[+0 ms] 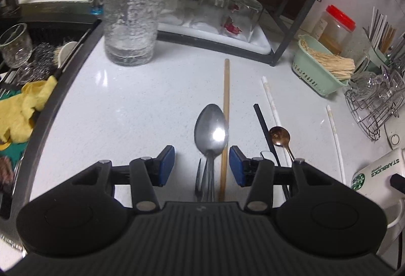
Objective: Organize utensils
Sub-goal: 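Lower the left gripper around the metal spoon handle and close, then lift the metal spoon and carry it toward the white jar with left gripper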
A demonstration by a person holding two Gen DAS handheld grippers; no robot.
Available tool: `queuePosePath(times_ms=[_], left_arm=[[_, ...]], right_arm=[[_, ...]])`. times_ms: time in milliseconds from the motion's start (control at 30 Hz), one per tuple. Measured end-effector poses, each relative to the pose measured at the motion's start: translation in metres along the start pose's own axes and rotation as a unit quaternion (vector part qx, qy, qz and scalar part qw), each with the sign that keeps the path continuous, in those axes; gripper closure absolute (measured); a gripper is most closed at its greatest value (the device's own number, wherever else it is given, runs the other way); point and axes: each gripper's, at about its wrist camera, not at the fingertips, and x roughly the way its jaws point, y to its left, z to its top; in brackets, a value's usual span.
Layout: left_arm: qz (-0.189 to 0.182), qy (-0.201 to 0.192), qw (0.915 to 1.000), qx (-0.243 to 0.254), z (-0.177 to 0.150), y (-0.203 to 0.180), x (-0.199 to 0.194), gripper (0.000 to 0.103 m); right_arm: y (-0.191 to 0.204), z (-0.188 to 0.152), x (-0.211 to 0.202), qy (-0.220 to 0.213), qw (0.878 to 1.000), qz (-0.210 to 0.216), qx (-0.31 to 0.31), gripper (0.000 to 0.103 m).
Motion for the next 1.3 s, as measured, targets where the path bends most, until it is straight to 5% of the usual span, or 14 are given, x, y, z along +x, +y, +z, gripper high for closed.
queuePosePath(times_ms=[567,733,1300], left_arm=[[0.006,0.003,0.9978,0.066,0.019,-0.018,0.040,0.048],[0.033,0.011,0.9945,0.099,0.017,-0.028,0.043,0.060],[0.035,-0.012,0.9975,0.061,0.040,-0.046,0.013,0.061]], right_arm=[[0.009,-0.007,-0.003,-0.015,0.999,-0.034,0.026,0.014],[0.012,-0.008,-0.003,-0.015,0.999,-0.042,0.025,0.014],[0.009,-0.001,0.002,-0.007,1.000,-0.024,0.012,0.014]])
